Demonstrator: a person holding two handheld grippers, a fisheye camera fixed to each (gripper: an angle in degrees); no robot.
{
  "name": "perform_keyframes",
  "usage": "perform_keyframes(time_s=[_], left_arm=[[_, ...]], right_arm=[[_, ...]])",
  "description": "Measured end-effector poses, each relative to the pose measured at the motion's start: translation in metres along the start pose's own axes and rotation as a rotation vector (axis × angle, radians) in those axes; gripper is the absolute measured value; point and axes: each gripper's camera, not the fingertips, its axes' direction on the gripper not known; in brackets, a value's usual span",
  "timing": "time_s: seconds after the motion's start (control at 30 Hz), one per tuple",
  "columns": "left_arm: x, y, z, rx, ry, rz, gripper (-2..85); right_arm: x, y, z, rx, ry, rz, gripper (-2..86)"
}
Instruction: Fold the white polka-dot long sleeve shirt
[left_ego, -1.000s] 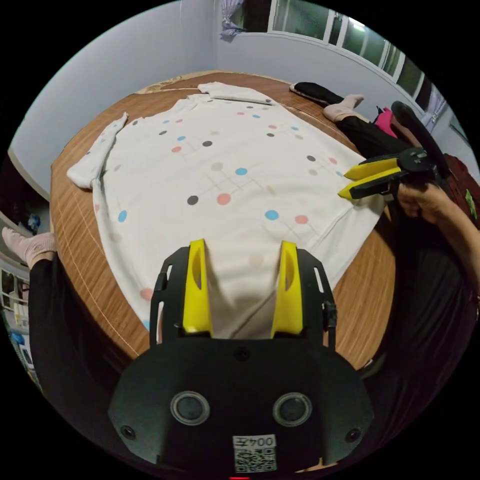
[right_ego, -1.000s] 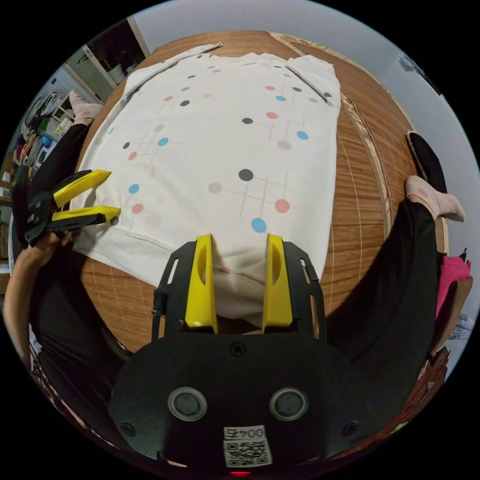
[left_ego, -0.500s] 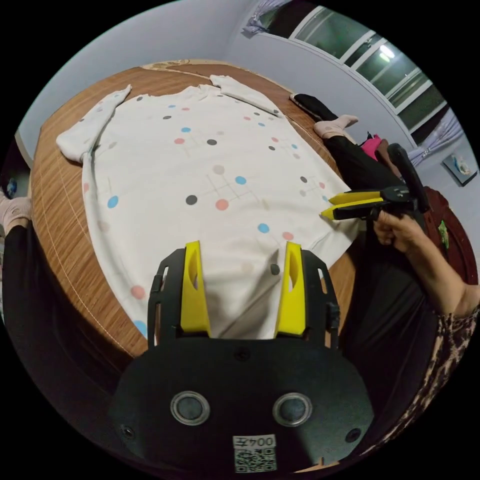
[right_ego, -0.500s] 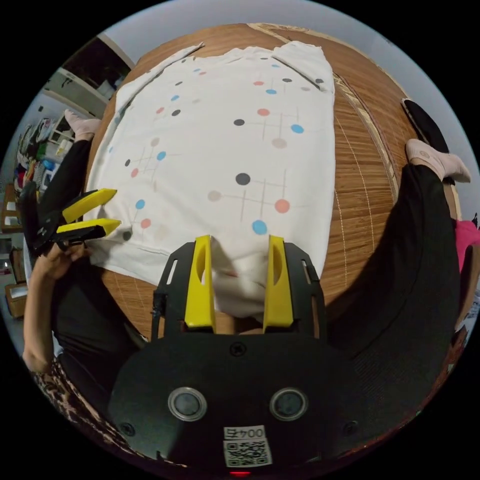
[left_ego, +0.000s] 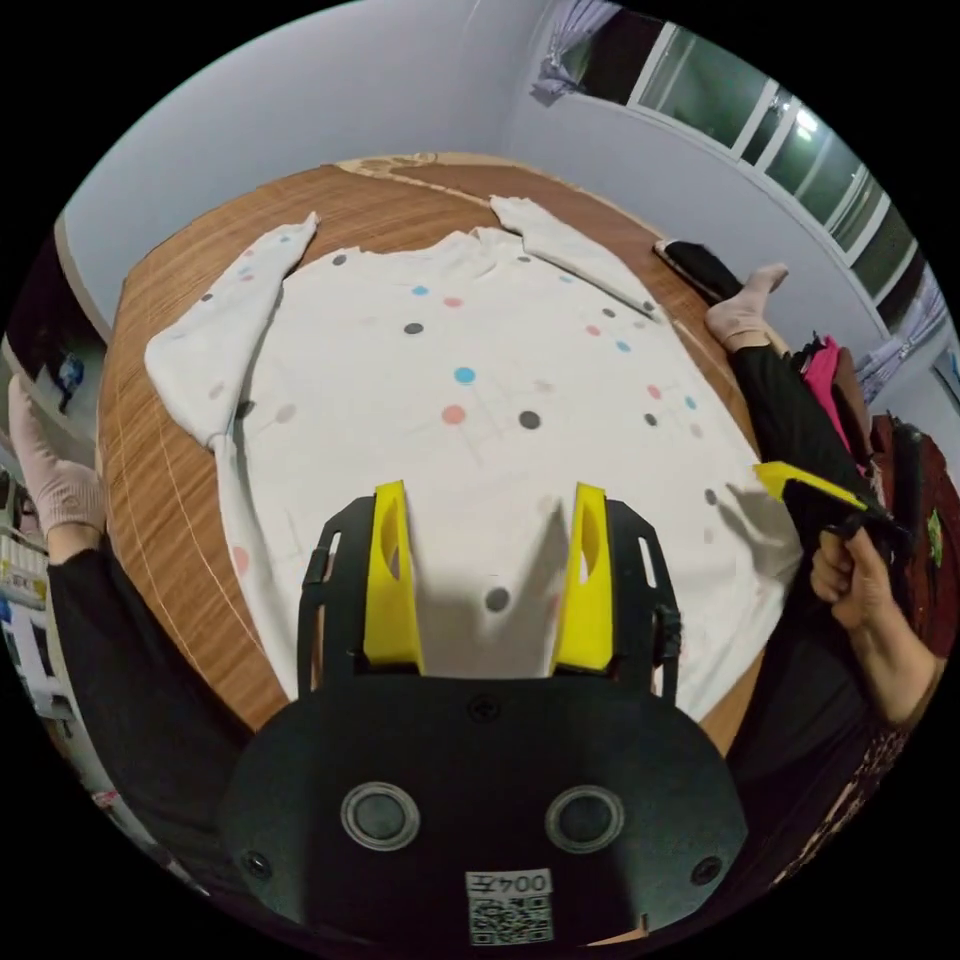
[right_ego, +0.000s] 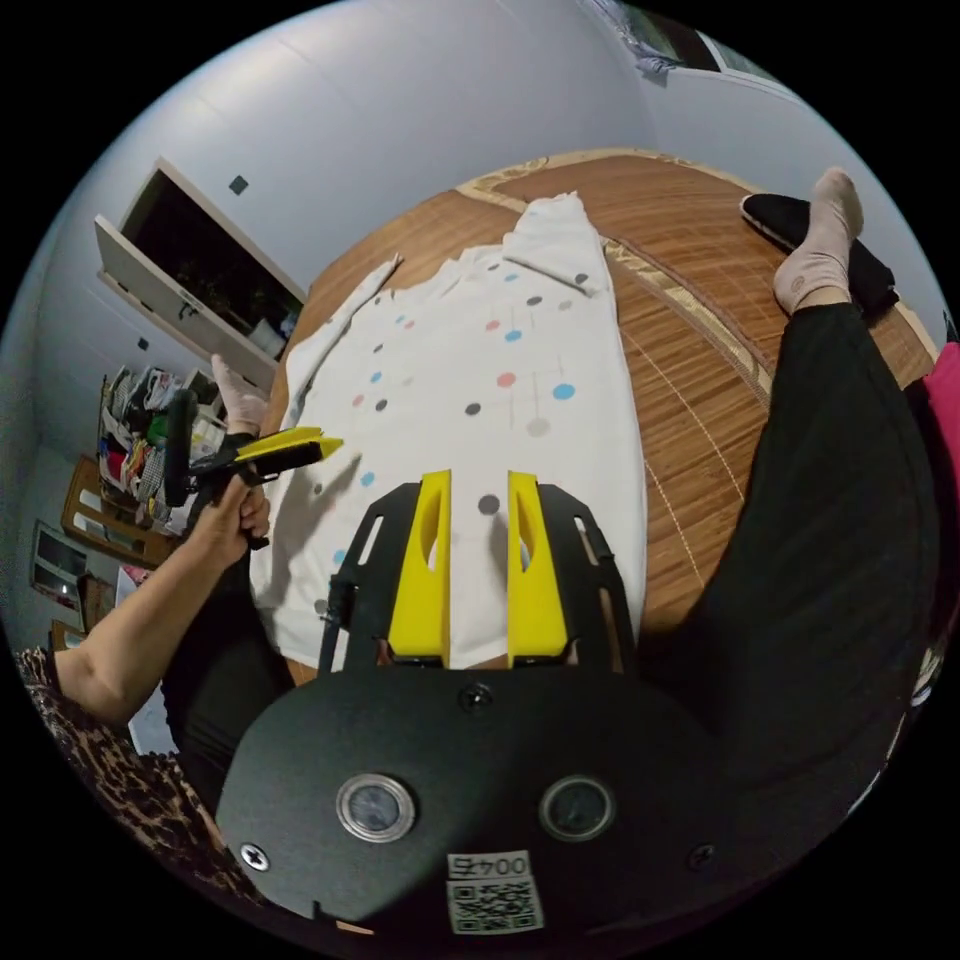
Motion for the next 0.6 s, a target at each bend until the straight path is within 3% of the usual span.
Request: perform_keyframes(time_s=[0.17,0.6], left_arm=[[-0.02,0.014,0.018,0.091,-0.043,-0.008,11.7],[-0.025,0.026,0.034,0.125,-0.064,-0.025,8.0]], right_arm=[[0.058,-0.062,-0.011,0.067,-0.017,0.024,7.8],[0.181,-0.282,0.057,0.023,0.012,0.108,11.8]])
